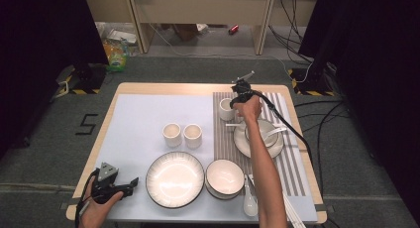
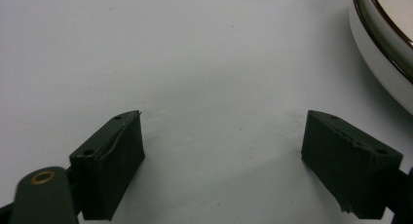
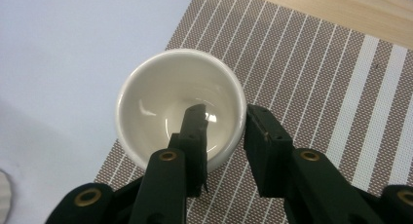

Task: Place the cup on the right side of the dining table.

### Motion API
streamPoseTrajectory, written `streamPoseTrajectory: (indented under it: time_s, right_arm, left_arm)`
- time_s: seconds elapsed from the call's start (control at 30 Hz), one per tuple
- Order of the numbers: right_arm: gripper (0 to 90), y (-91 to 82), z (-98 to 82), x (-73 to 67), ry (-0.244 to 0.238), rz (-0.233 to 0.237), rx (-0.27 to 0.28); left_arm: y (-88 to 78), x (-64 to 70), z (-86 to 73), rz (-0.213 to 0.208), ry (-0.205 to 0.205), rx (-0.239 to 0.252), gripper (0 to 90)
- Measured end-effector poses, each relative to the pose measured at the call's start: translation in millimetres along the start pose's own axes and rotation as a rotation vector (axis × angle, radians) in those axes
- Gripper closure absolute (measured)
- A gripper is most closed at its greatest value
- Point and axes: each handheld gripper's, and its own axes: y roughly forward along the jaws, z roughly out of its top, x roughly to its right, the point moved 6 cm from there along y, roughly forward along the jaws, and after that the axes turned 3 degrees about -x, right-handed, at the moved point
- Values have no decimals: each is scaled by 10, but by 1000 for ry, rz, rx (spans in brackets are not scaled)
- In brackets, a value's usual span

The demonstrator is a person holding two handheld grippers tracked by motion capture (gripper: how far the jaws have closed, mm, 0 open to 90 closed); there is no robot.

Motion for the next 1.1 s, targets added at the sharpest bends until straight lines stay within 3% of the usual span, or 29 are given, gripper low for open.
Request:
streamPoseTrajectory:
  time_s: [0.2,0.33,0.8,1.1]
  right_arm:
    - [624,-68,-9,21,5,-2,19]
    - [575,-147,-18,2,1,20,40]
    - [412,-391,-137,-66,-45,47,76]
    - [375,-508,-248,-110,-73,63,96]
  left_arm:
    - [0,1,0,0,0,0,145]
    - [0,1,0,1,1,-1,145]
    - [2,3,2,1,-2,3,144]
    - [8,4,4,6,-3,10,144]
